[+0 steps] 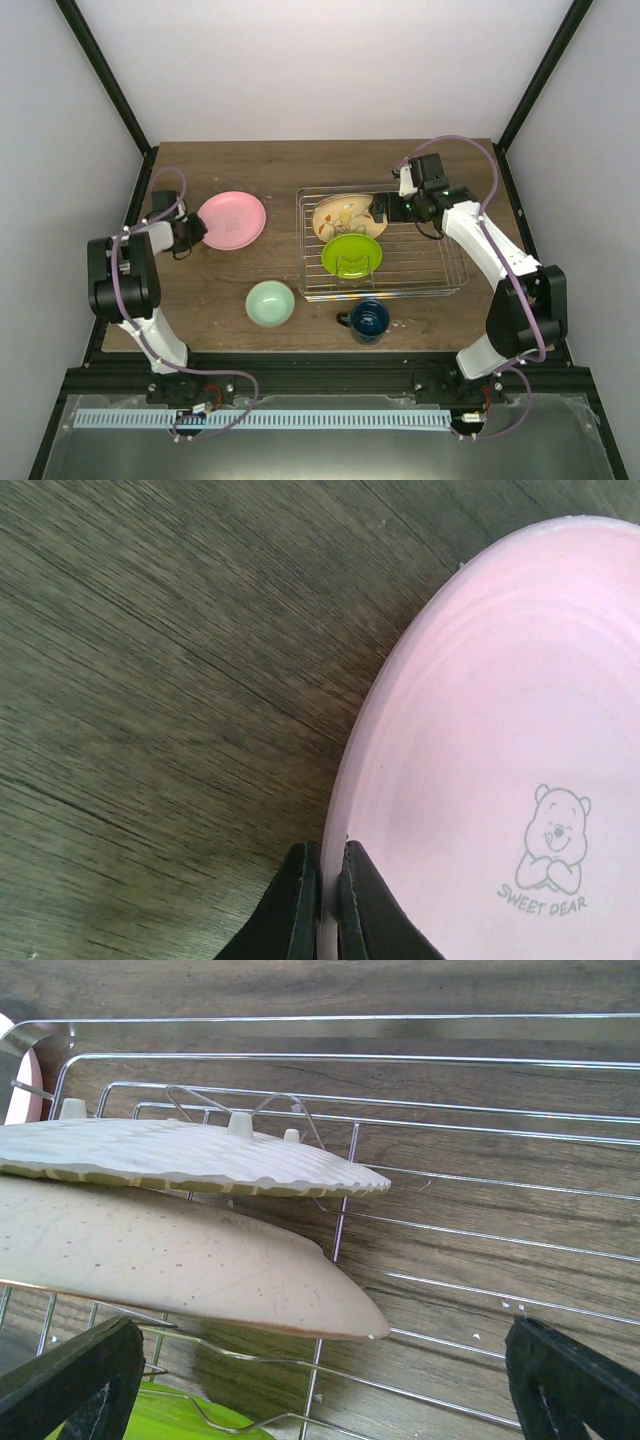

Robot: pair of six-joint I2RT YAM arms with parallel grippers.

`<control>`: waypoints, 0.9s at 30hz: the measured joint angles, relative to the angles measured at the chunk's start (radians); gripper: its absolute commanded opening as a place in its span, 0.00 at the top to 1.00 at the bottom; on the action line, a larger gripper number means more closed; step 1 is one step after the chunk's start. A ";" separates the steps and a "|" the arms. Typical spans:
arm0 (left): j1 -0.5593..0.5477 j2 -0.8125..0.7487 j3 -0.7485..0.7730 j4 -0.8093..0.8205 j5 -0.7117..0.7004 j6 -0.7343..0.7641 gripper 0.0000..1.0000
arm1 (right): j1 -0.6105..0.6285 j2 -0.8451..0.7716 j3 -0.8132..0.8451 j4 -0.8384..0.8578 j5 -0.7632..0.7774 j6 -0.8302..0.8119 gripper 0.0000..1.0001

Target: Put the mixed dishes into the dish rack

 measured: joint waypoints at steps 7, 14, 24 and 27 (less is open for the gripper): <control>0.000 -0.004 -0.018 0.023 0.035 -0.001 1.00 | 0.000 0.000 0.000 0.002 -0.001 -0.003 0.00; 0.000 -0.133 -0.119 0.068 0.132 0.003 1.00 | 0.000 0.000 -0.006 0.006 -0.003 -0.003 0.00; -0.001 -0.419 -0.159 0.124 0.149 0.056 1.00 | 0.000 0.000 -0.027 0.023 -0.011 -0.003 0.00; -0.022 -0.515 -0.209 0.141 0.129 0.085 1.00 | 0.000 0.000 -0.029 0.024 -0.011 -0.003 0.00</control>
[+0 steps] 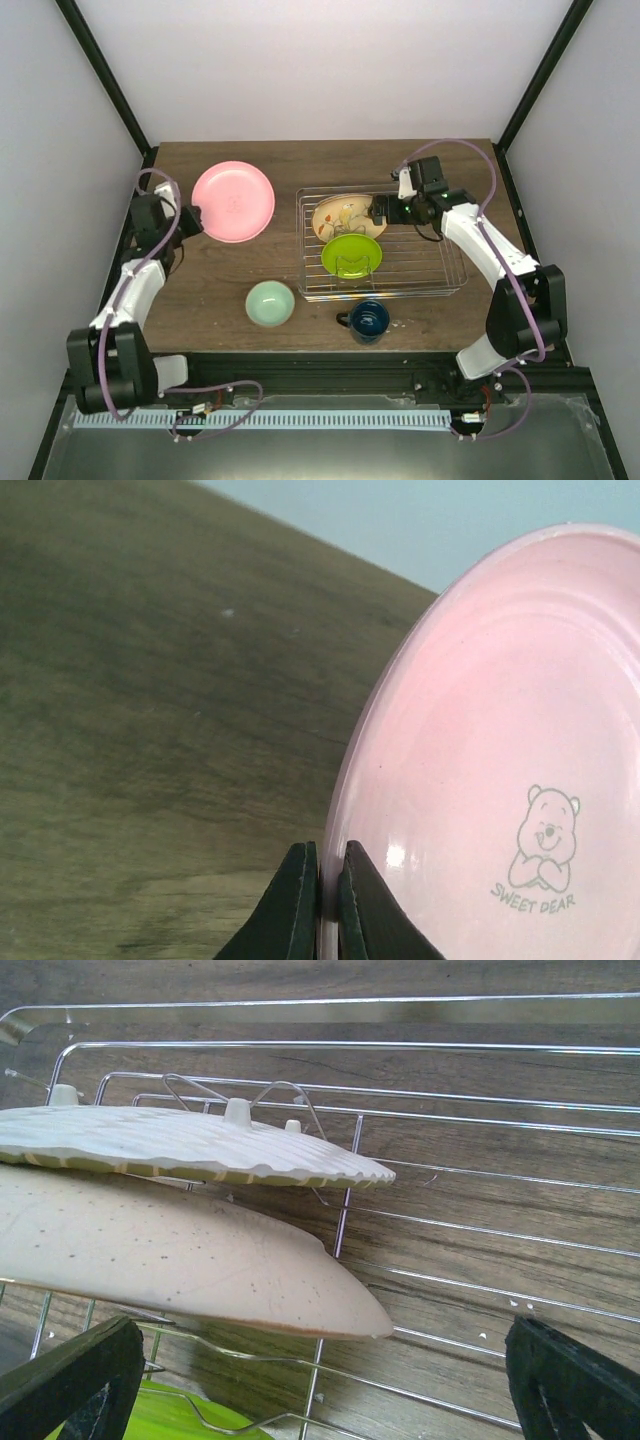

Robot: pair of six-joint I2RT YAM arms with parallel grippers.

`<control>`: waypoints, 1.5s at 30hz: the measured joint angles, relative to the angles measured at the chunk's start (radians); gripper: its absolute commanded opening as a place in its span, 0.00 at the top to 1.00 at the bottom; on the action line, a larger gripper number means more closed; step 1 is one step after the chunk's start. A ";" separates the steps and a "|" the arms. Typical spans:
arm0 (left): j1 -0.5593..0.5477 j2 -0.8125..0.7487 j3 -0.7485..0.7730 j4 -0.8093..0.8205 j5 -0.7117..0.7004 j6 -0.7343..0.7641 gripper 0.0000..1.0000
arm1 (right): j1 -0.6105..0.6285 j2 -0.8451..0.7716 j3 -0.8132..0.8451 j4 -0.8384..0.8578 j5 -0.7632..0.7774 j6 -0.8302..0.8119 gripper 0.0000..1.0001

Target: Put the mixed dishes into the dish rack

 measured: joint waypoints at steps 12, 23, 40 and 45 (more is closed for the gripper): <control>-0.335 -0.257 -0.032 0.064 -0.121 0.226 1.00 | 0.000 0.007 -0.001 0.005 -0.009 0.000 0.00; -0.625 -0.488 -0.061 0.068 -0.175 0.408 1.00 | 0.000 0.025 -0.010 0.010 -0.009 0.000 0.00; -1.125 -0.244 -0.059 0.159 -0.677 0.742 1.00 | 0.000 0.026 -0.013 0.000 0.000 -0.006 0.00; -1.169 -0.216 -0.049 0.235 -0.828 0.842 1.00 | 0.000 0.026 -0.013 0.000 0.002 -0.016 0.00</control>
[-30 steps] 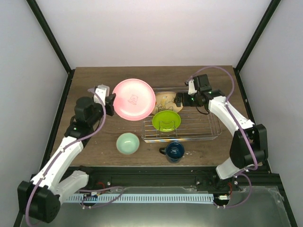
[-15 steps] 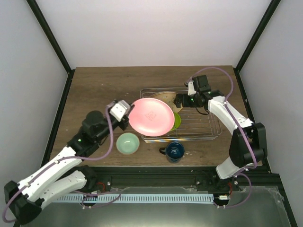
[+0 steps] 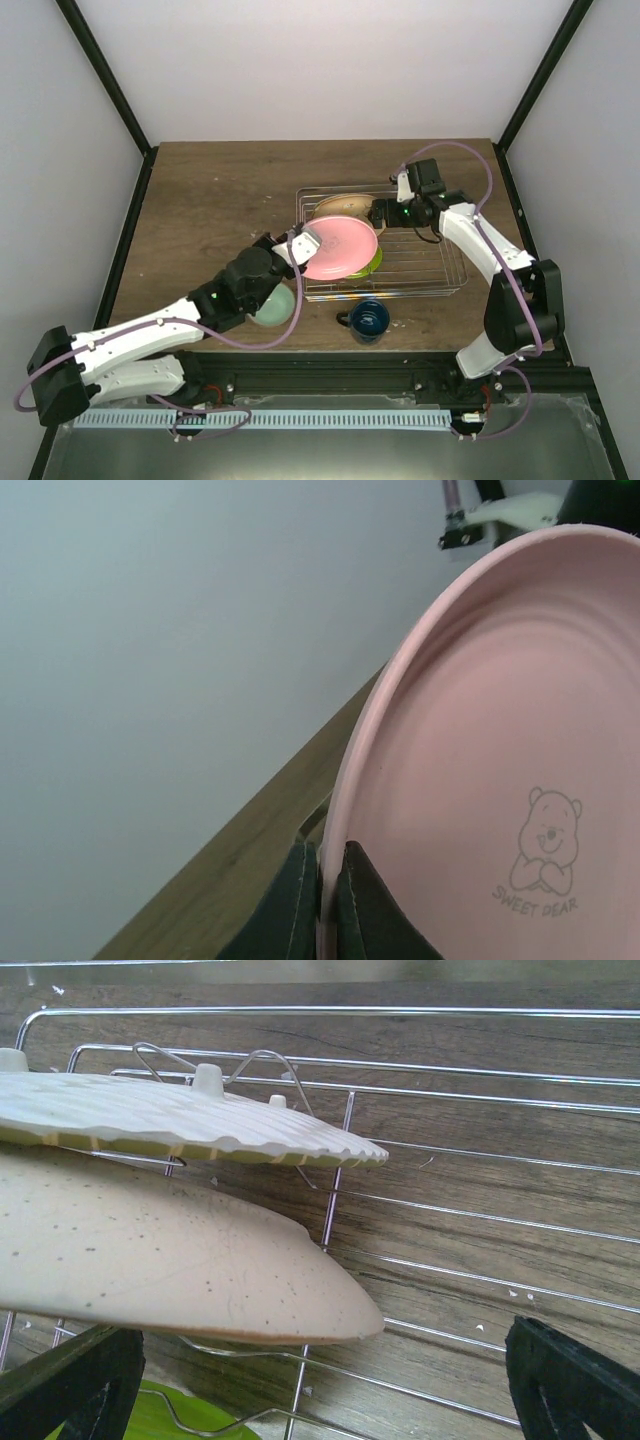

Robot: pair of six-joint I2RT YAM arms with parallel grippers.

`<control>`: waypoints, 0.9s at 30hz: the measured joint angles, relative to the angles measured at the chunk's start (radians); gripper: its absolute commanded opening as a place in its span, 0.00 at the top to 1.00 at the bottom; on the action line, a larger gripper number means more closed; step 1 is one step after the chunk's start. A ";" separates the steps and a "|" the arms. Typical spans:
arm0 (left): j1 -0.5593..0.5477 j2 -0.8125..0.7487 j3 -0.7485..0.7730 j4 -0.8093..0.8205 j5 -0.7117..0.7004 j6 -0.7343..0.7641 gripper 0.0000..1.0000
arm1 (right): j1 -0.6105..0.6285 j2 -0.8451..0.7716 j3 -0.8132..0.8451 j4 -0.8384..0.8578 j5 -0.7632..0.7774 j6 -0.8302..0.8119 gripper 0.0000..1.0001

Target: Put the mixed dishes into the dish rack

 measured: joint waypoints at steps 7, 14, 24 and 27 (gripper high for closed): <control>-0.036 0.008 0.002 0.015 -0.101 0.063 1.00 | 0.000 0.000 0.000 0.000 0.002 -0.003 0.00; -0.148 0.080 0.010 0.150 -0.220 0.174 1.00 | 0.000 0.002 0.000 0.000 0.008 -0.003 0.00; -0.252 0.315 0.047 0.342 -0.360 0.373 1.00 | 0.000 0.004 -0.008 0.000 0.019 -0.007 0.00; -0.263 0.335 0.067 0.374 -0.385 0.409 1.00 | 0.000 0.004 -0.013 0.002 0.022 -0.008 0.00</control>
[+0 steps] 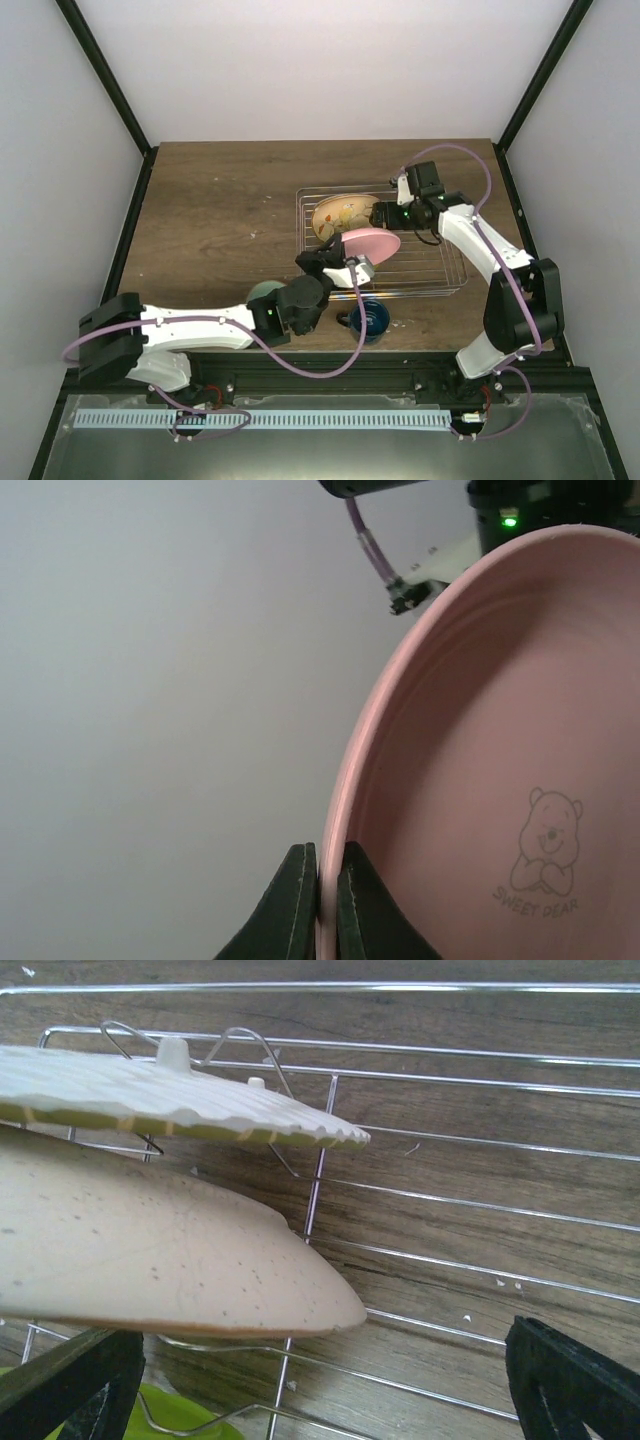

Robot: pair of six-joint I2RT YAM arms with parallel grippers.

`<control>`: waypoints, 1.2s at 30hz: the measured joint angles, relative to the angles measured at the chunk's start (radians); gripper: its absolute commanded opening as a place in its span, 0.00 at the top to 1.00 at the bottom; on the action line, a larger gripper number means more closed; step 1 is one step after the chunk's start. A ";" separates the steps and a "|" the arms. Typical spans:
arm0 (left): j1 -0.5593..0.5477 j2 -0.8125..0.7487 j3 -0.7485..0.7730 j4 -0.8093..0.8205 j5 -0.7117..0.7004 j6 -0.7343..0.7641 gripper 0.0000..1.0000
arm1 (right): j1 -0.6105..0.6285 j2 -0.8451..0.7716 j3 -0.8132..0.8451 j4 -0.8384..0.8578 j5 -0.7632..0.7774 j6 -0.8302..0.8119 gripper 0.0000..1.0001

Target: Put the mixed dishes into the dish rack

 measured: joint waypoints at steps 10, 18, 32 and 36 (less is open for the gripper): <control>-0.041 0.068 0.025 0.082 -0.100 0.048 1.00 | 0.000 0.000 -0.011 -0.001 0.003 -0.003 0.00; -0.068 0.073 0.025 0.085 -0.138 0.040 1.00 | 0.000 0.000 -0.013 -0.001 0.003 -0.003 0.00; -0.109 0.006 0.016 0.024 -0.121 0.113 1.00 | 0.000 0.000 -0.022 -0.002 0.015 -0.003 0.00; -0.122 -0.007 0.016 0.013 -0.113 0.115 1.00 | 0.000 0.000 -0.022 -0.002 0.019 -0.003 0.00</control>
